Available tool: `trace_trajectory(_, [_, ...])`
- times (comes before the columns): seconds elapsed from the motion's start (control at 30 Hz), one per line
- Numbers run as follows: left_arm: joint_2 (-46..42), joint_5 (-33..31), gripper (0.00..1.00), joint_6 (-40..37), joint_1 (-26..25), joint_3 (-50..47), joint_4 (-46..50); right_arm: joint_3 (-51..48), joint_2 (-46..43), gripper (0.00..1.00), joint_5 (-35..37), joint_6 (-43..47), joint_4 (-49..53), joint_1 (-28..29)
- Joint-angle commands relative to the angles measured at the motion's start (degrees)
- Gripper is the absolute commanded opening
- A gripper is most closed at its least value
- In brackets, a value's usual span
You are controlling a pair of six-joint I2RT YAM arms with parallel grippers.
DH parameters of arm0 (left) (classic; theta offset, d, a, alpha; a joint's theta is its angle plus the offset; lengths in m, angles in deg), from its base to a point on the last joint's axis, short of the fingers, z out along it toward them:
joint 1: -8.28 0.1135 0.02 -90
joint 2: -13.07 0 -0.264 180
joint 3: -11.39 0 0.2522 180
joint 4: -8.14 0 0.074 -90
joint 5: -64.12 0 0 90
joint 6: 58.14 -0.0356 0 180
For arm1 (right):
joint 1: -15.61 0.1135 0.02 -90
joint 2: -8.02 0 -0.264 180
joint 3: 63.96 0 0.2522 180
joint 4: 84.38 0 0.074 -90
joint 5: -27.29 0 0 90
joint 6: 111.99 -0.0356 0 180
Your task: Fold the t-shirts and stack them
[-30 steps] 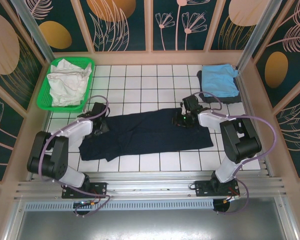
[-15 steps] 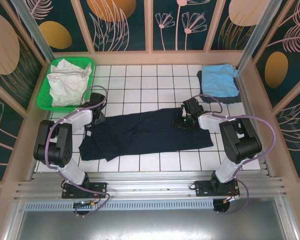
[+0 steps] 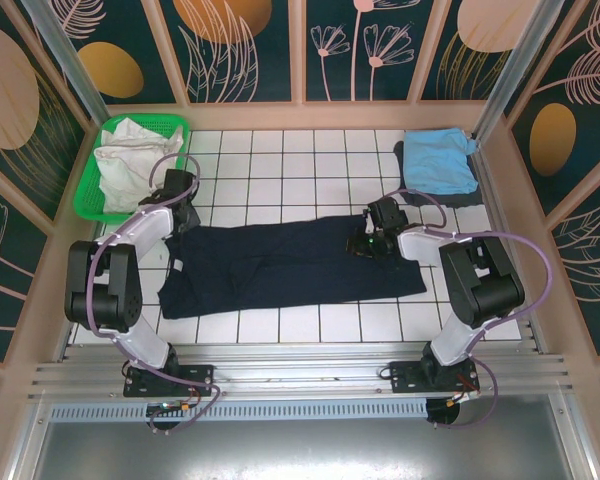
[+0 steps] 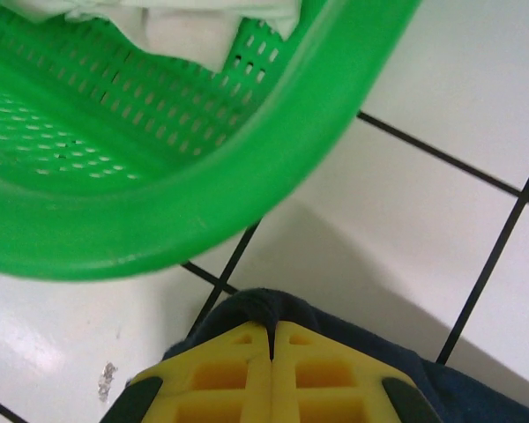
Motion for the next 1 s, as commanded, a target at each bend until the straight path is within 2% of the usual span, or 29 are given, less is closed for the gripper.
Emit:
trace_trajectory(0.0, [1.3, 2.0, 0.00, -1.5, 1.9, 1.3, -1.1, -3.5, 2.4, 0.27, 4.0, 0.4, 6.0, -1.2])
trace_trajectory(0.07, [2.0, 2.2, 0.06, -1.8, 2.0, 1.8, -0.7, -3.5, 2.2, 0.27, 4.1, 0.3, 6.2, -1.2])
trace_trajectory(0.13, [2.0, 2.4, 0.23, -1.7, 2.0, 1.7, -0.4, -3.3, 1.8, 0.27, 4.3, 0.3, 6.6, -1.2])
trace_trajectory(0.2, [2.0, 2.4, 0.23, -1.8, 2.0, 1.3, -0.1, -3.1, 1.3, 0.27, 4.4, 0.2, 7.1, -1.2])
trace_trajectory(0.33, [0.3, 1.7, 0.39, -1.8, 2.0, 1.1, 2.2, -2.2, -1.0, 0.27, 4.0, 0.5, 8.8, -1.1])
trace_trajectory(0.47, [-7.1, 11.0, 0.41, -5.1, 0.6, -2.4, -0.6, -0.6, -4.4, 0.28, 2.4, 0.7, 9.9, -0.9])
trace_trajectory(0.6, [-12.0, 15.3, 0.43, -5.6, -9.7, -5.2, -1.7, 0.3, -6.4, 0.29, 0.5, 0.1, 8.7, -0.7])
trace_trajectory(0.67, [-11.8, 18.8, 0.43, -4.2, -14.9, -8.0, -3.4, 0.6, -6.2, 0.30, -0.9, -0.4, 6.9, -0.7])
trace_trajectory(0.77, [-9.1, 21.9, 0.41, -2.1, -20.0, -11.3, -5.2, 1.4, -4.1, 0.30, -1.9, -0.7, 5.9, -0.8])
trace_trajectory(0.97, [-9.1, 26.1, 0.40, -0.5, -23.2, -18.2, -8.4, 2.4, -1.3, 0.29, -1.8, -0.5, 6.2, -0.8])
